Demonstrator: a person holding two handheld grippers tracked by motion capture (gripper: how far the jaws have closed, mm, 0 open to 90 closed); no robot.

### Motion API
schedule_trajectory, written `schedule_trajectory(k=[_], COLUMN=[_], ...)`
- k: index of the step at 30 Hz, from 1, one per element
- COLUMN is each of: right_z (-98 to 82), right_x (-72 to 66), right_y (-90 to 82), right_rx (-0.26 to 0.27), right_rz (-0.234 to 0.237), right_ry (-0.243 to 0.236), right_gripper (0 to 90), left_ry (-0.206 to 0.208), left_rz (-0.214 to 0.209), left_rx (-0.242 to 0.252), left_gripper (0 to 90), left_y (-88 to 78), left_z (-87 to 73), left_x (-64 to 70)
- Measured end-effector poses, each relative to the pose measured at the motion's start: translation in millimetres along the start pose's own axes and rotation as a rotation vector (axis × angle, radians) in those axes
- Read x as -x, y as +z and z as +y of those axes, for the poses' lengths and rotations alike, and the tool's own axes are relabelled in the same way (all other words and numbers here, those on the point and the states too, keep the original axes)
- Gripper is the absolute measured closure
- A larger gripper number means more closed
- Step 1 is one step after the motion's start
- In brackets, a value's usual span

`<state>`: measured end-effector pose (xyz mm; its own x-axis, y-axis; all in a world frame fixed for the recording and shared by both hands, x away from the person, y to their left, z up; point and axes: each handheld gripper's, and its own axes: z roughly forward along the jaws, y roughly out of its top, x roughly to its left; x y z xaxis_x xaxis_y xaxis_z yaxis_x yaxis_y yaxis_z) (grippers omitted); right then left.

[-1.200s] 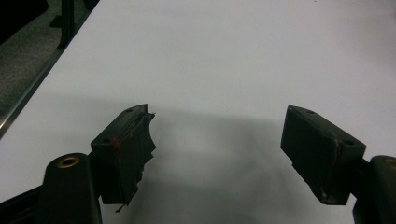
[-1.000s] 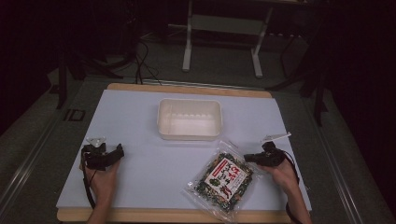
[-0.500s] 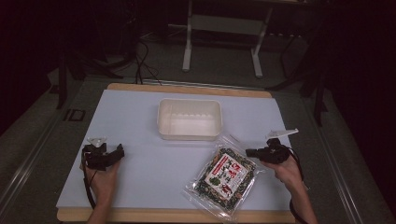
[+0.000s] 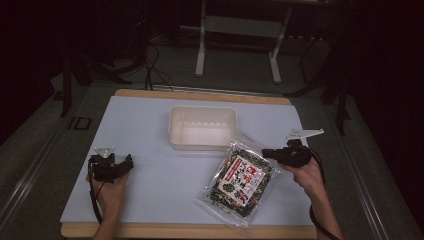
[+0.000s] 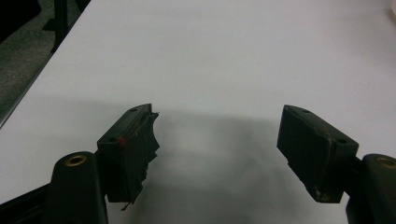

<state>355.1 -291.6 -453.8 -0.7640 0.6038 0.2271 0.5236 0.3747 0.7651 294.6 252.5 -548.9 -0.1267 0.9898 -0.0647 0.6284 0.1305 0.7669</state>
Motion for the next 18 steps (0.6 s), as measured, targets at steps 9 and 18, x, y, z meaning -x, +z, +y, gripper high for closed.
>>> schedule_trajectory(k=[9,18], right_z=[18.9,34.8], right_x=[-8.7,-14.7], right_y=[1.3,0.8], right_rx=[0.011,0.021], right_rz=[0.012,0.031], right_ry=[-0.036,-0.056], right_gripper=[89.8,89.9], left_ry=[0.002,0.004], left_rz=[0.0,0.001], left_rx=[-0.002,-0.002], left_gripper=[27.5,27.5], left_y=[-0.1,0.4], left_z=[0.0,-0.1], left_x=[0.2,0.6])
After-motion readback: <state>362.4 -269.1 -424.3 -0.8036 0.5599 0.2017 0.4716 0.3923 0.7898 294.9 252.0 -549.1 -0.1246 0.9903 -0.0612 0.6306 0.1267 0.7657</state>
